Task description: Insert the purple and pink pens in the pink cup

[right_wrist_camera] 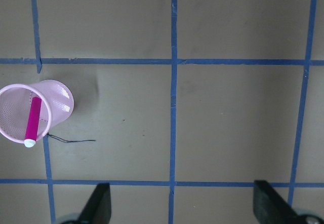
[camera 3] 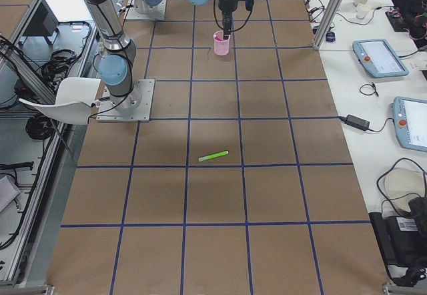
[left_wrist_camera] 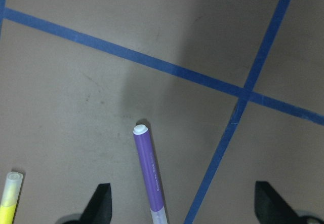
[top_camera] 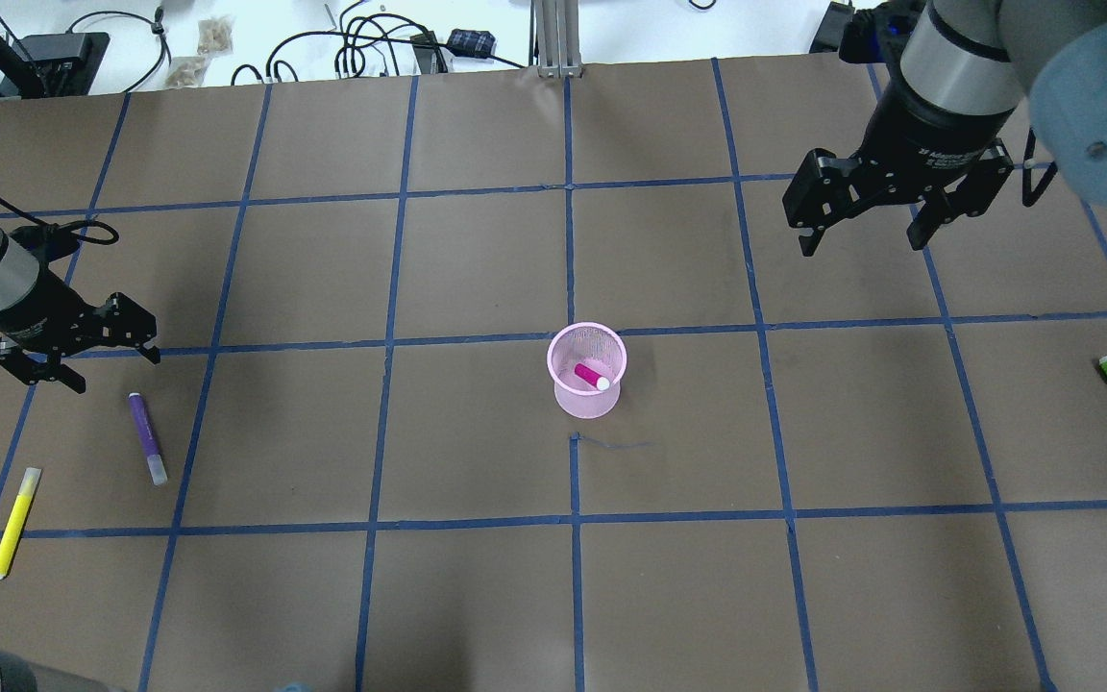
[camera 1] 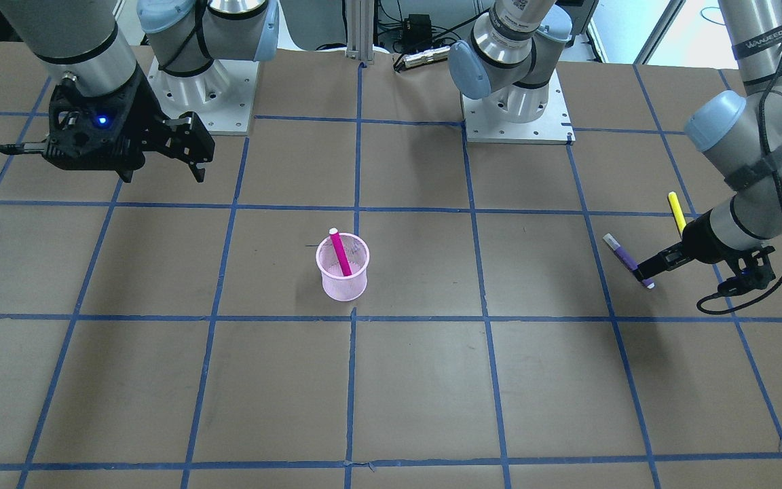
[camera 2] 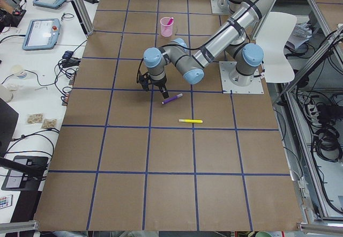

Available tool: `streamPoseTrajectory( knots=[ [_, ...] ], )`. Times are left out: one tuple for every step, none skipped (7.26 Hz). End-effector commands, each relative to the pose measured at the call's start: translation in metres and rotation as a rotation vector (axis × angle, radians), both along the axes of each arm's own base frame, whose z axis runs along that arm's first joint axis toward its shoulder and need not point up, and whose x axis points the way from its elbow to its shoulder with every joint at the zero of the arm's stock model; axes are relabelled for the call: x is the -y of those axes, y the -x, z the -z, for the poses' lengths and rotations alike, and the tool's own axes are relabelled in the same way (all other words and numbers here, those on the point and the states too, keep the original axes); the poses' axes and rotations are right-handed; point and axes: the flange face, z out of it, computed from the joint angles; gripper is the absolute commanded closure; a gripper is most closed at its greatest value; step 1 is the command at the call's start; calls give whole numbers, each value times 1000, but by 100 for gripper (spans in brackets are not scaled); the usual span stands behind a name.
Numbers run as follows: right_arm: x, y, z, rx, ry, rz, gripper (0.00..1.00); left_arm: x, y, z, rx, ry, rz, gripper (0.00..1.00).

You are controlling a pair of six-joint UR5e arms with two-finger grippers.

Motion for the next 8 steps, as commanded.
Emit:
streamPoseTrajectory(
  knots=[
    [-17,-43,8,-8,1,36,0,0,-9,14,2,-8,-49,0],
    [-16,-42,9,-17,1,36,0,-2,-11,18,-2,-14,-63,0],
    [-14,-37,5,-20,12,45,0,-8,-12,26,-12,-30,-72,0],
    [-13,-37,4,-11,12,47,0,-15,-16,31,-20,-41,-85,0],
    [-12,-31,3,-28,11,62,0,-19,-25,34,-21,-39,-101,0],
    [-13,-20,-3,-29,20,84,0,-20,-26,38,-24,-46,-102,0],
    [-9,-5,-3,-34,14,114,0,-20,-29,43,-29,-47,-100,0],
    [-12,-2,-6,-40,17,119,0,-20,-33,53,-31,-50,-106,0]
  ],
)
